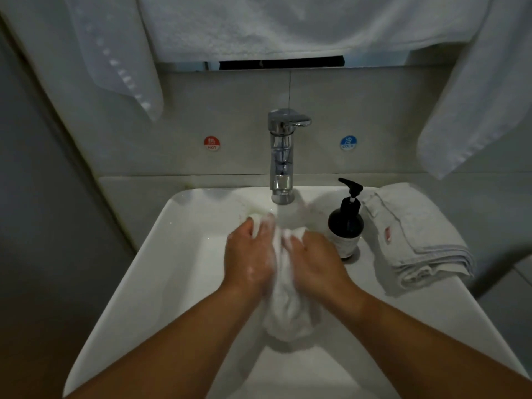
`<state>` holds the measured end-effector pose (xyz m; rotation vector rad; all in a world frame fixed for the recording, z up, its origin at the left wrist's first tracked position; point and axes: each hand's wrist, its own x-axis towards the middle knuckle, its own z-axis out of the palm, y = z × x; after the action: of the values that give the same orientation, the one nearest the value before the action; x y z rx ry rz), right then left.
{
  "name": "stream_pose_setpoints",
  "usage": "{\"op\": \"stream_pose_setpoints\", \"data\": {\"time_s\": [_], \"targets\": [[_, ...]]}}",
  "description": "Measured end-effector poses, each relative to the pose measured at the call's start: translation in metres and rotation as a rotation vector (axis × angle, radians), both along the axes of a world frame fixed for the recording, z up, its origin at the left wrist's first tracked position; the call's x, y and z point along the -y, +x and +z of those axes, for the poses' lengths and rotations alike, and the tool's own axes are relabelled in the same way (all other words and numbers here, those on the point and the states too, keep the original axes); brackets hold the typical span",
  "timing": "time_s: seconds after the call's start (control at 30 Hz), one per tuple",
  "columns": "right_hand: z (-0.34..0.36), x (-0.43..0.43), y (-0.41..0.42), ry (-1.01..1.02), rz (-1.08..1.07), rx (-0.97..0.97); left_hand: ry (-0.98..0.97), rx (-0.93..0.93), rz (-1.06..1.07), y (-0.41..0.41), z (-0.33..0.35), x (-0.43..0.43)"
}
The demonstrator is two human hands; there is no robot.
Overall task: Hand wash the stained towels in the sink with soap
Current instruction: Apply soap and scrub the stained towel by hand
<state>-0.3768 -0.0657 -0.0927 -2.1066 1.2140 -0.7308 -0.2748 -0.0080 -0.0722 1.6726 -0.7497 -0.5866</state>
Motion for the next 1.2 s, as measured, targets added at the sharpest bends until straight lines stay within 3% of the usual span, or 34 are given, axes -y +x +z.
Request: {"op": "stream_pose_setpoints", "data": {"time_s": [0.07, 0.13, 0.23, 0.37, 0.43, 0.5, 0.6, 0.67, 0.73, 0.87, 1.0, 1.07, 1.13, 1.2], "targets": [[0.005, -0.016, 0.004, -0.059, 0.097, 0.029, 0.090, -0.041, 0.004, 0.010, -0.009, 0.002], [0.003, -0.007, 0.010, -0.087, 0.038, 0.021, 0.147, 0.100, -0.037, 0.004, -0.008, -0.008], [-0.004, 0.017, 0.003, 0.052, -0.069, 0.057, 0.039, 0.280, -0.115, -0.015, 0.001, -0.017], [-0.011, 0.007, -0.003, 0.077, 0.042, -0.093, 0.074, 0.183, -0.005, -0.006, -0.002, -0.001], [-0.003, -0.004, 0.000, 0.035, 0.134, 0.056, 0.174, 0.182, -0.006, 0.004, -0.010, -0.003], [0.003, -0.001, 0.006, 0.012, 0.089, 0.163, 0.195, 0.260, -0.077, 0.001, -0.013, -0.011], [0.003, 0.015, 0.000, 0.081, -0.123, 0.188, -0.001, 0.230, -0.194, -0.015, -0.003, -0.019], [-0.003, 0.016, -0.007, 0.123, -0.099, 0.079, -0.040, 0.220, -0.169, -0.018, 0.003, -0.014], [-0.008, 0.006, -0.007, 0.121, -0.003, 0.001, 0.036, 0.190, -0.081, -0.010, -0.003, -0.004], [-0.003, -0.005, 0.002, -0.002, 0.084, 0.130, 0.223, 0.095, -0.117, 0.007, -0.021, -0.004], [-0.003, 0.017, 0.000, 0.060, -0.096, 0.105, 0.001, 0.016, -0.201, -0.005, -0.011, -0.009], [-0.006, 0.016, -0.005, 0.094, -0.047, -0.003, -0.056, 0.055, -0.164, -0.004, -0.006, -0.005], [-0.006, 0.001, -0.005, 0.079, 0.038, -0.043, 0.016, 0.125, -0.085, 0.006, -0.009, 0.002], [-0.002, -0.013, -0.001, -0.005, 0.112, 0.042, 0.127, 0.099, -0.062, 0.015, -0.016, 0.003]]}}
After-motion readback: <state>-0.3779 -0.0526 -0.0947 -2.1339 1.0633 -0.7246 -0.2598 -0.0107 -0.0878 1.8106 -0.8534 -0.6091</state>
